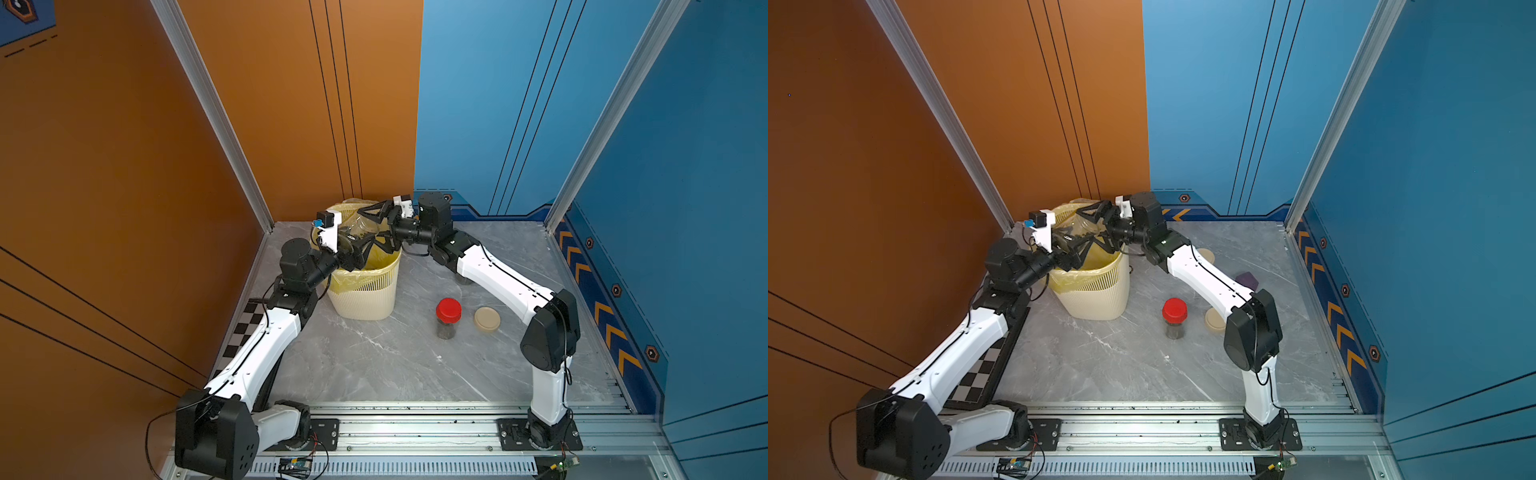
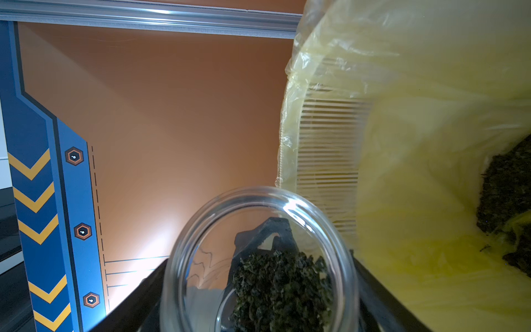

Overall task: Empty moldy tea leaves from jars
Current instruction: Pour the moldy tea leaves from the jar into the trash bin.

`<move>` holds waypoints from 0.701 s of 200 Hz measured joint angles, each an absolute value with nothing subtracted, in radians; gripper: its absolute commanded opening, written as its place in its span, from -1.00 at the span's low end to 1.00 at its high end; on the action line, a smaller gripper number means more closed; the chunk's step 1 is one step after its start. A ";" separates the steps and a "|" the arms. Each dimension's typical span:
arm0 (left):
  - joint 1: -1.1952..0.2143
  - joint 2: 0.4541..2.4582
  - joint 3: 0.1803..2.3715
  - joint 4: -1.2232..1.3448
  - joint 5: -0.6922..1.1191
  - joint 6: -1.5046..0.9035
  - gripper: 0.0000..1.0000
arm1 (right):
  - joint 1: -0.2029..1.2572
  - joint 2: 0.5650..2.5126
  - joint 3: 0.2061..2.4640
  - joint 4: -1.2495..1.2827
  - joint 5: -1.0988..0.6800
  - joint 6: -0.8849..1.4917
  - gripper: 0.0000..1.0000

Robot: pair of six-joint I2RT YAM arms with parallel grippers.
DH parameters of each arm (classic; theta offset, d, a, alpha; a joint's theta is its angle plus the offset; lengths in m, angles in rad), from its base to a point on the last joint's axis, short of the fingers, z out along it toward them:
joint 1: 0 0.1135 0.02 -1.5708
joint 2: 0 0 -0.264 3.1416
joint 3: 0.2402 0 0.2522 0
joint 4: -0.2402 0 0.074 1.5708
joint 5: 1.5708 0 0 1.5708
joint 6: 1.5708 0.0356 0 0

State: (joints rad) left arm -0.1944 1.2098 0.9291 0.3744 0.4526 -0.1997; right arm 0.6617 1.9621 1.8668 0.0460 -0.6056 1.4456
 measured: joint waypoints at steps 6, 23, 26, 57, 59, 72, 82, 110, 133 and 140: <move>-0.194 1.211 0.930 0.372 0.455 -0.200 0.15 | 0.662 1.962 1.866 0.046 -0.606 1.445 0.30; -0.194 1.212 0.931 0.369 0.456 -0.200 0.12 | 0.662 1.962 1.864 0.046 -0.606 1.445 0.51; -0.194 1.212 0.931 0.369 0.456 -0.200 0.11 | 0.662 1.962 1.864 0.046 -0.606 1.445 0.55; -0.191 1.212 0.932 0.364 0.459 -0.200 0.09 | 0.662 1.962 1.861 0.046 -0.606 1.441 0.92; -0.191 1.212 0.932 0.362 0.461 -0.200 0.08 | 0.662 1.962 1.861 0.046 -0.606 1.441 0.93; -0.191 1.212 0.932 0.350 0.466 -0.200 0.08 | 0.662 1.962 1.861 0.046 -0.605 1.438 1.00; -0.190 1.212 0.936 0.339 0.470 -0.200 0.08 | 0.661 1.962 1.861 0.046 -0.606 1.433 1.00; -0.190 1.212 0.958 0.305 0.475 -0.204 0.07 | 0.660 1.961 1.859 0.046 -0.606 1.432 1.00; -0.190 1.211 0.983 0.275 0.475 -0.208 0.07 | 0.656 1.953 1.851 0.046 -0.606 1.430 1.00; -0.190 1.211 0.995 0.257 0.475 -0.208 0.07 | 0.653 1.949 1.847 0.046 -0.606 1.430 1.00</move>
